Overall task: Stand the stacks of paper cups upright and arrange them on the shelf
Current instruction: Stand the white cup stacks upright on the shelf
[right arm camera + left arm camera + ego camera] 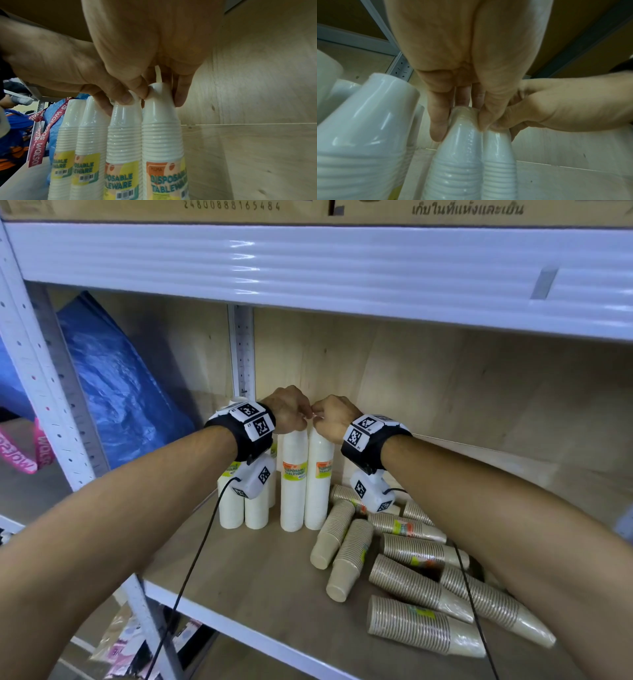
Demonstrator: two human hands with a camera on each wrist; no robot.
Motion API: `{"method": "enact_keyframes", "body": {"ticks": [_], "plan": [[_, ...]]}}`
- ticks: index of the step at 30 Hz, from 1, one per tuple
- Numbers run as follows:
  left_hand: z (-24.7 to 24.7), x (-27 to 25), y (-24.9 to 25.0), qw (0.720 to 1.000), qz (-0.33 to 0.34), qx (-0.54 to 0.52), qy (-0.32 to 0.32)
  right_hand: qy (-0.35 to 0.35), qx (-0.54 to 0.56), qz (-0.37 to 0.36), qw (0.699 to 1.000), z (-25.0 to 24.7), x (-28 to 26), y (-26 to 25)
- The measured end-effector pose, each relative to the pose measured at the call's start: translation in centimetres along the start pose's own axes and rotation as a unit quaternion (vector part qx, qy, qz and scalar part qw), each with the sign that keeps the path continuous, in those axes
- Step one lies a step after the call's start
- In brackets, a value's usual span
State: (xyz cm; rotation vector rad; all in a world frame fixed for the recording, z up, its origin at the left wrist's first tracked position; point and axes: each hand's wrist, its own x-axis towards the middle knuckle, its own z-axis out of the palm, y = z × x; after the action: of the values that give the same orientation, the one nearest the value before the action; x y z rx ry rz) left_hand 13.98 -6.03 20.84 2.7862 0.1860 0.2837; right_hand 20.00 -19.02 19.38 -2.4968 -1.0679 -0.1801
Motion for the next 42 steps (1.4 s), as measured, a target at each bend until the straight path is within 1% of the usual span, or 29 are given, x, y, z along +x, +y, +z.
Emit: {"method": "enact_keyframes", "body": {"ticks": [5, 10, 18, 24, 29, 36, 39, 42], "plan": [[0.0, 0.0, -0.2, 1.000, 0.008, 0.001, -0.004, 0.007, 0.006, -0.005, 1.000, -0.1, -0.2, 0.0], [-0.1, 0.0, -0.1, 1.000, 0.014, 0.005, -0.006, -0.009, 0.010, 0.002, 1.000, 0.1, -0.1, -0.1], [0.0, 0.0, -0.3, 1.000, 0.014, -0.004, -0.006, -0.003, -0.012, 0.010, 1.000, -0.1, 0.1, 0.1], [0.2, -0.2, -0.5, 1.000, 0.011, -0.017, 0.002, -0.023, -0.019, 0.025, 0.999, -0.5, -0.3, -0.3], [-0.1, -1.1, 0.0, 1.000, 0.027, 0.007, 0.003, -0.038, -0.032, 0.024, 0.998, -1.0, -0.6, -0.7], [-2.9, -2.8, 0.1, 0.998, 0.029, 0.018, -0.045, -0.040, -0.033, 0.034, 0.998, -2.6, -1.0, -3.1], [-4.5, -3.6, -0.3, 0.998, 0.008, -0.006, -0.069, -0.045, -0.021, 0.025, 0.998, -3.4, -1.1, -4.3], [-6.2, -4.5, -1.0, 0.996, -0.009, -0.007, -0.086, -0.059, 0.016, 0.020, 0.998, -3.6, -1.1, -5.7]]}}
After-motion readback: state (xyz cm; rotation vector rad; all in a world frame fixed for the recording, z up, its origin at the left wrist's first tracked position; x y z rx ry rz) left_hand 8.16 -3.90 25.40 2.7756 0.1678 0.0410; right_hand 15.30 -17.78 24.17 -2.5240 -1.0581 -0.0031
